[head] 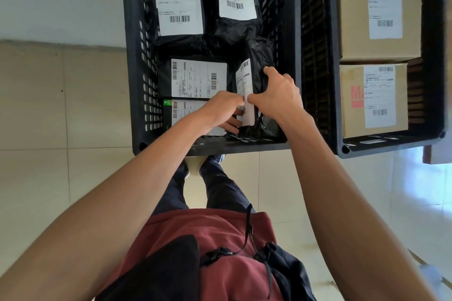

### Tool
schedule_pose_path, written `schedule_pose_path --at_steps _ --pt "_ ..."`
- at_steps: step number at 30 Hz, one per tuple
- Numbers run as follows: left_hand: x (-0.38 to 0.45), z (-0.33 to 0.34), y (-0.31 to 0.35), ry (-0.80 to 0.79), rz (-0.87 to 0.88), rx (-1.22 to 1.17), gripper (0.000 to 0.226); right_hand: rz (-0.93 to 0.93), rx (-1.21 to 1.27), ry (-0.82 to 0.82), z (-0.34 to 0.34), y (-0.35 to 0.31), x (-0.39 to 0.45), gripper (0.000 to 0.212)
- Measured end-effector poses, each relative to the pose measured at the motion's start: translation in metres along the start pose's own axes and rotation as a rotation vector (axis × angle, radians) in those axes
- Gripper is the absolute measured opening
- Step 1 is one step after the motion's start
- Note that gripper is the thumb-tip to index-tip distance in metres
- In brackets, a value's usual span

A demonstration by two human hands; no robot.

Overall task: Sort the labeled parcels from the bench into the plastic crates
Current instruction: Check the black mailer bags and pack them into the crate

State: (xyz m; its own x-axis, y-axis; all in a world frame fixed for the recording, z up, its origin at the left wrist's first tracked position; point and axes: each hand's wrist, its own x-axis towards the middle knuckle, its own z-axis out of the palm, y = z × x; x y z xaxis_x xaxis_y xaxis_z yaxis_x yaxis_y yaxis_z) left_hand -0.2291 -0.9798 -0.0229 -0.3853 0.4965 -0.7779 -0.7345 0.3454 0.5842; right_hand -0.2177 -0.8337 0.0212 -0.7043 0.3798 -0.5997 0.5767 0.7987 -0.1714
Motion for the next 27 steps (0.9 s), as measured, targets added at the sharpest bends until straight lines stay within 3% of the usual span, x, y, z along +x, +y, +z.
schedule_pose_path --at_steps 4,11,17,27 --pt "0.000 0.003 0.004 0.000 -0.011 -0.006 0.018 0.003 -0.015 -0.021 -0.004 -0.002 0.003 0.076" --pt "0.002 0.007 0.002 0.010 -0.025 -0.018 0.040 0.001 -0.038 -0.015 -0.005 -0.003 0.000 0.079" --pt "0.003 0.001 0.001 0.004 -0.040 -0.123 0.042 0.001 -0.113 0.008 -0.010 -0.008 -0.001 0.077" --pt "0.003 0.003 0.000 0.029 -0.016 -0.137 0.040 0.017 -0.117 -0.079 -0.022 -0.011 0.012 0.055"
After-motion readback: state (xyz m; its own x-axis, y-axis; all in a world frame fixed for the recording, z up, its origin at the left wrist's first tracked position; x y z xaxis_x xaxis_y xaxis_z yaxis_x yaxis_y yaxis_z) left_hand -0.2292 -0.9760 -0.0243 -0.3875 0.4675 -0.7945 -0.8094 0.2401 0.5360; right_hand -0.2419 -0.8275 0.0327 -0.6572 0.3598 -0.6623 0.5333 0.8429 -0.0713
